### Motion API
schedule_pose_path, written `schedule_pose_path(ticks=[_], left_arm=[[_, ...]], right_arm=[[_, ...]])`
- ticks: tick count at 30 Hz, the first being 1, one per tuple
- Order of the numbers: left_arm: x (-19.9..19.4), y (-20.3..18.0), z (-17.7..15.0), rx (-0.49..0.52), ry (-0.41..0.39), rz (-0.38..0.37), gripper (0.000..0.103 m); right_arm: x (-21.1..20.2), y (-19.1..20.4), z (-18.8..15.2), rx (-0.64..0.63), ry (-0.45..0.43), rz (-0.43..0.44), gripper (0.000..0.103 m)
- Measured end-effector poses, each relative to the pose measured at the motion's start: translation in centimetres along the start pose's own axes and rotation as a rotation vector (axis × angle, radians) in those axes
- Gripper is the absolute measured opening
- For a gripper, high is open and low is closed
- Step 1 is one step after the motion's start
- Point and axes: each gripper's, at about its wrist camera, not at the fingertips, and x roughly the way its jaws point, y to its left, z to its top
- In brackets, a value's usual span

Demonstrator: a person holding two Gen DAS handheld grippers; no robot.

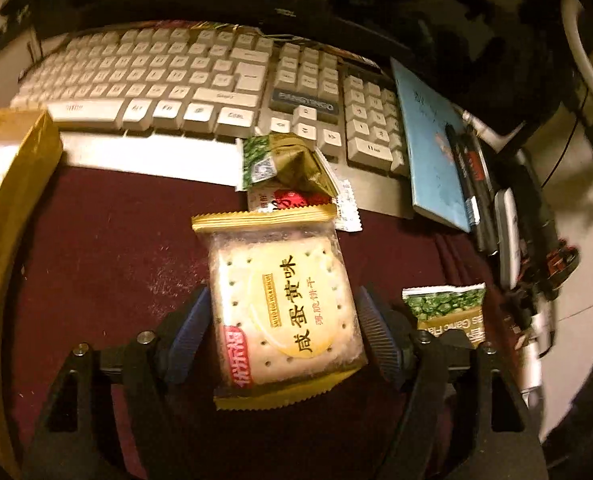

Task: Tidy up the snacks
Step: 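Grasp the salted-egg-yolk cracker pack with the left tool while the right tool holds the green bag, then carry the cracker pack and green bag over the tray and open both tools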

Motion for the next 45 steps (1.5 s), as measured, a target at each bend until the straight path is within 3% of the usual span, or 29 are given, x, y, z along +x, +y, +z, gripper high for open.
schedule_pose_path(ticks=[6,12,20,24,27,29,33,40,45], left_arm=[[0.6,-1.5,-1.0,0.136,-0.031,0.099,0.078],[-0.1,-1.1,-2.5,0.184,-0.044,0.106,0.069],[-7.6,3.7,-5.7,0.158,-0.074,0.021,0.069],[-13.0,6.2,-6.7,0.133,-0.124,-0.031,0.069],[-15.8,8.5,-7.2,0.090,-0.168,-0.005,0.069],[-17.4,11.1,-7.4,0.048,-0.202,0.051,0.069],[-18.7,16.4,-7.2,-0.049,-0.227,0.120,0.069],[-17.9,25.9,-4.8,-0.286,-0.216,0.149,0.069],[-16.2,29.4,-3.2,-0.351,-0.200,0.148,0.069]], right_arm=[[0.0,-0.5,0.1,0.023,0.002,0.008,0.027],[-0.2,-0.3,0.0,0.015,-0.003,0.012,0.026],[-0.8,0.5,-0.4,-0.028,-0.019,0.048,0.026],[-0.9,2.4,-0.9,-0.114,-0.001,0.121,0.026],[-1.0,4.0,-1.5,-0.180,0.009,0.165,0.026],[-0.8,5.1,-1.9,-0.212,0.041,0.187,0.026],[-0.7,9.3,-2.7,-0.262,0.122,0.289,0.026],[0.7,21.9,-5.5,-0.503,0.248,0.415,0.026],[5.2,28.1,-6.7,-0.566,0.338,0.397,0.026]])
